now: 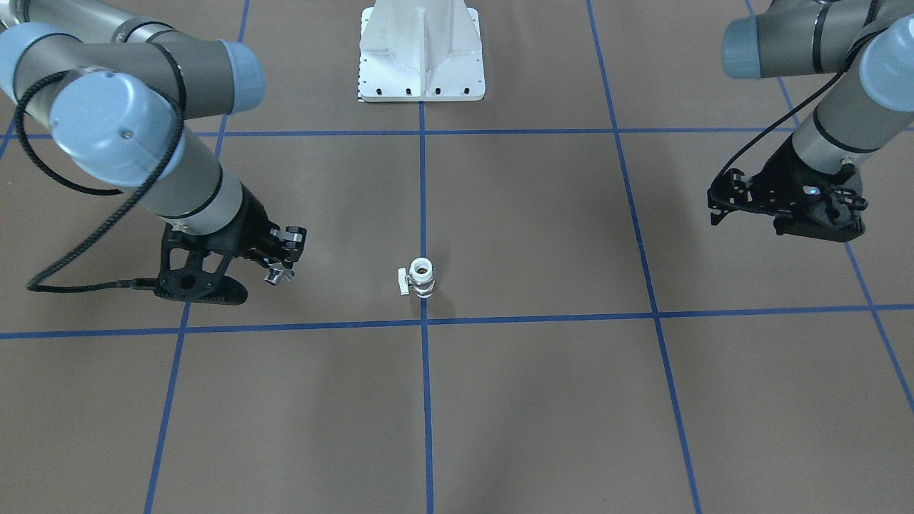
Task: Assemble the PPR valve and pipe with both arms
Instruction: 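Carry the pipe over the valve with the right gripper while the left arm withdraws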
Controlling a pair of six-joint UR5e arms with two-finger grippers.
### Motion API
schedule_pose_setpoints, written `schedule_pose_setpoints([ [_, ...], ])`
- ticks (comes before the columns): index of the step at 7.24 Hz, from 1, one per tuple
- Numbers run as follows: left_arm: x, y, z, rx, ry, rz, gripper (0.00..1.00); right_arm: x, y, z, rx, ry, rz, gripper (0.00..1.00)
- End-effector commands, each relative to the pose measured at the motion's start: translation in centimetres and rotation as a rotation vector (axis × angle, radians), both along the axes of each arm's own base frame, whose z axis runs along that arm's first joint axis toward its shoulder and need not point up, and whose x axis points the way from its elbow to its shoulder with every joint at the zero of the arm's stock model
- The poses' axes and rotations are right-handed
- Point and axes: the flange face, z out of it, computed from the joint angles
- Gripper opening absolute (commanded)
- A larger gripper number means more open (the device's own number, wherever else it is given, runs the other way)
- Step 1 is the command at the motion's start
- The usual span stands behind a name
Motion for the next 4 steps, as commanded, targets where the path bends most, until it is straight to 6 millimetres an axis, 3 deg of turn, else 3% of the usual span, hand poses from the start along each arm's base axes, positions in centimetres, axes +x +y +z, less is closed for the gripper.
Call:
schedule_pose_setpoints([
  [1,-0.7,0.4,3.6,-0.009,-0.004,-0.005,1.00,-7.4,-1.0,-4.7,-0.063,0.041,0.006,0.00],
  [3,-0.2,-0.2,5.5,-0.050,-0.024,-0.009,1.00,-12.2,0.7,-7.0,-0.076,0.079,0.008,0.00],
  [4,-0.2,-0.1,6.1,-0.056,-0.030,-0.004,1.00,-13.5,1.4,-8.1,-0.074,0.079,0.003,0.00],
])
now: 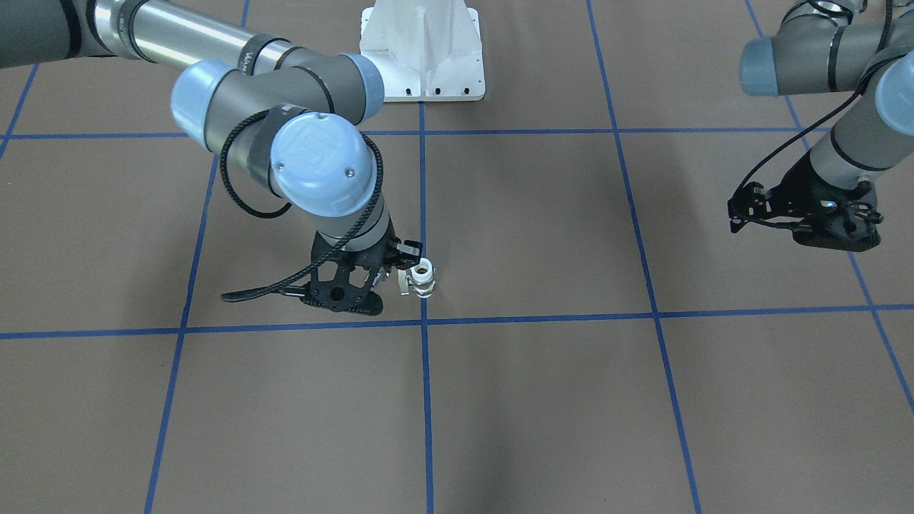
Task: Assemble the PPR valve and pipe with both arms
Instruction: 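Carry the pipe over the valve with the right gripper while the left arm withdraws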
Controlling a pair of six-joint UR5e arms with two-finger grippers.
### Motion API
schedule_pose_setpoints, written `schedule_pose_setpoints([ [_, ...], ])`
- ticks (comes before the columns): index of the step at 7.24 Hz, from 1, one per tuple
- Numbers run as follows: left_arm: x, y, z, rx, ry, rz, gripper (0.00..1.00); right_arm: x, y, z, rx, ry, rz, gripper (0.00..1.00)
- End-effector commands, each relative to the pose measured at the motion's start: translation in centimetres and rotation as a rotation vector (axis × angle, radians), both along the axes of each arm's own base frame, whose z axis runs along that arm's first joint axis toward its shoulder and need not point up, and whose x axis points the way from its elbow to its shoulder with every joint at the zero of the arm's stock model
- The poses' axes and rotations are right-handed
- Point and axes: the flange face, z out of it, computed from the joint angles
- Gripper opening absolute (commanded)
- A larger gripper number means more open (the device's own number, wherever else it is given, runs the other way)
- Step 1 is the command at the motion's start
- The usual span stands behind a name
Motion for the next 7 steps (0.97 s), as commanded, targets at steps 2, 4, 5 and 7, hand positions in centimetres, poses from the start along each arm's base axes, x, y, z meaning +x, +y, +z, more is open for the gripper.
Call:
schedule_pose_setpoints([
  [2,-0.1,-0.2,1.4,-0.020,-0.012,0.000,1.00,-3.8,1.7,-4.3,0.010,0.064,-0.001,0.00],
  [4,0.0,-0.3,1.4,-0.021,-0.013,0.000,1.00,-4.0,1.5,-4.1,0.010,0.072,-0.002,0.00],
  [5,0.0,-0.2,1.5,-0.022,-0.013,0.000,1.00,-4.0,1.4,-4.0,0.012,0.072,-0.006,0.00],
  [7,0.0,-0.3,1.4,-0.021,-0.013,0.000,1.00,-3.9,1.4,-3.9,0.017,0.071,-0.010,0.00],
])
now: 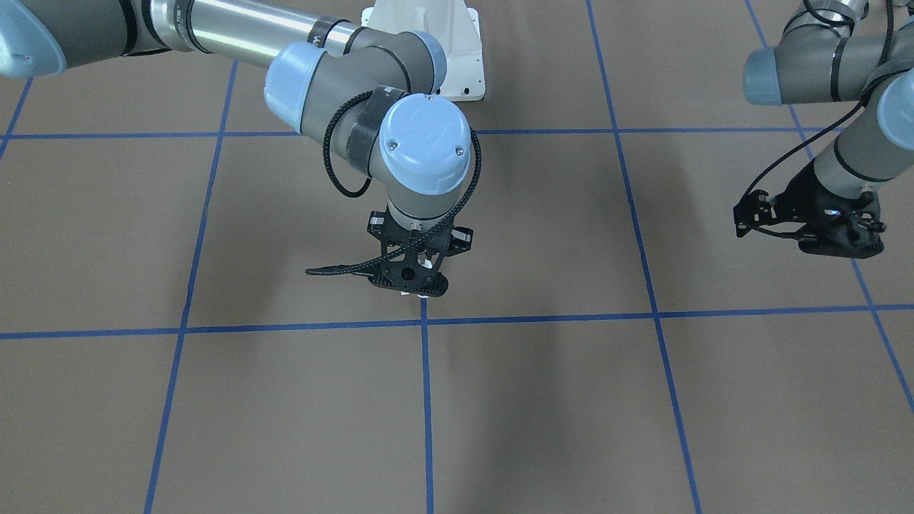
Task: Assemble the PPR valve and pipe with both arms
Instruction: 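Lower the pipe into the valve's top opening with the right gripper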
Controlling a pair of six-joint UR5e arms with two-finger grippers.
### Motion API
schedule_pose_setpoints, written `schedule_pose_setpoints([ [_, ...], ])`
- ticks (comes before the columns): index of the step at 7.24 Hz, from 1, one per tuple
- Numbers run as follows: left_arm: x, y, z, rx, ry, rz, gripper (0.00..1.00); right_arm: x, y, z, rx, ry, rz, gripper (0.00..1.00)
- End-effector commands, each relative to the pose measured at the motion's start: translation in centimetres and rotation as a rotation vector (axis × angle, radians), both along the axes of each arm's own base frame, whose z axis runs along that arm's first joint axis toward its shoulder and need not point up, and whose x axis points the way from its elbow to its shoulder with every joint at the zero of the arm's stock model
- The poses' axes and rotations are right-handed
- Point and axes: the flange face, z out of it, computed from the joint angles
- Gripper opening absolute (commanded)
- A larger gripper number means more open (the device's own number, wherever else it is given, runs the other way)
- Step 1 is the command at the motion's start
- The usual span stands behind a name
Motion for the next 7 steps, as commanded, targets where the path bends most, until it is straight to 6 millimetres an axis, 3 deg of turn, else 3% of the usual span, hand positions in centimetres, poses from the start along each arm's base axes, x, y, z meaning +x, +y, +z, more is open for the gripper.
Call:
schedule_pose_setpoints([
  [1,0.0,-0.1,0.2,-0.003,-0.002,0.001,1.00,0.0,-0.1,0.0,0.005,-0.003,-0.002,0.00],
  [7,0.0,-0.2,0.6,-0.011,-0.006,0.000,1.00,-1.3,-0.3,1.1,0.015,-0.009,-0.021,0.00],
])
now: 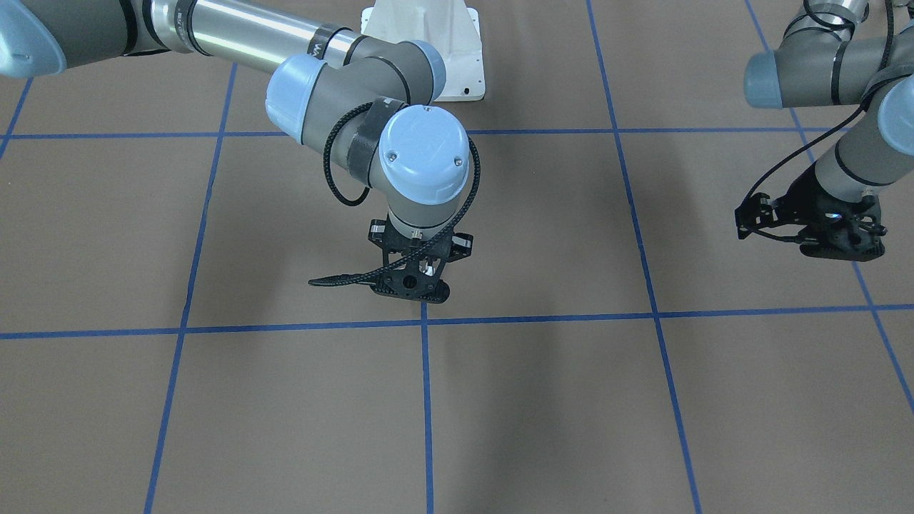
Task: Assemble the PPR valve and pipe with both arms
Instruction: 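Lower the pipe into the valve's top opening with the right gripper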
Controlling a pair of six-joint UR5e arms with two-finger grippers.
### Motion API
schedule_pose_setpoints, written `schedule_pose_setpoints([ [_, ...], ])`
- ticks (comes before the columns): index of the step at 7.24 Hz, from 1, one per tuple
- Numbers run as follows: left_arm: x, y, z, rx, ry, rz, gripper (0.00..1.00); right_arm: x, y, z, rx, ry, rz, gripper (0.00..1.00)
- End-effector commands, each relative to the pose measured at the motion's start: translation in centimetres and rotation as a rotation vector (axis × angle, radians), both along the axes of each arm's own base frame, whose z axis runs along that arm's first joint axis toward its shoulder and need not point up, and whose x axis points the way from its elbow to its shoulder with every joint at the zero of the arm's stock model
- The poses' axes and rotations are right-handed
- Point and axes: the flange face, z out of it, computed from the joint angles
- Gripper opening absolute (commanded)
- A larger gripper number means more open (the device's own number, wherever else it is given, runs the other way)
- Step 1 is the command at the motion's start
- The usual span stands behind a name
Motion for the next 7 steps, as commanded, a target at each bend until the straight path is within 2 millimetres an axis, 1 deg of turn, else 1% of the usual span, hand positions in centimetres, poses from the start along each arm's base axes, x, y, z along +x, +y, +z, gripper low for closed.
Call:
schedule_pose_setpoints([
  [1,-0.01,-0.03,0.10,-0.002,-0.001,0.000,1.00,-0.64,0.42,0.14,0.001,-0.001,-0.010,0.00],
  [3,0.02,-0.07,0.33,-0.006,-0.003,0.000,1.00,-1.09,0.84,0.26,0.000,0.000,-0.018,0.00],
  [7,0.06,-0.16,0.15,-0.003,-0.002,0.000,1.00,-1.15,0.79,0.49,0.005,0.001,-0.026,0.00],
])
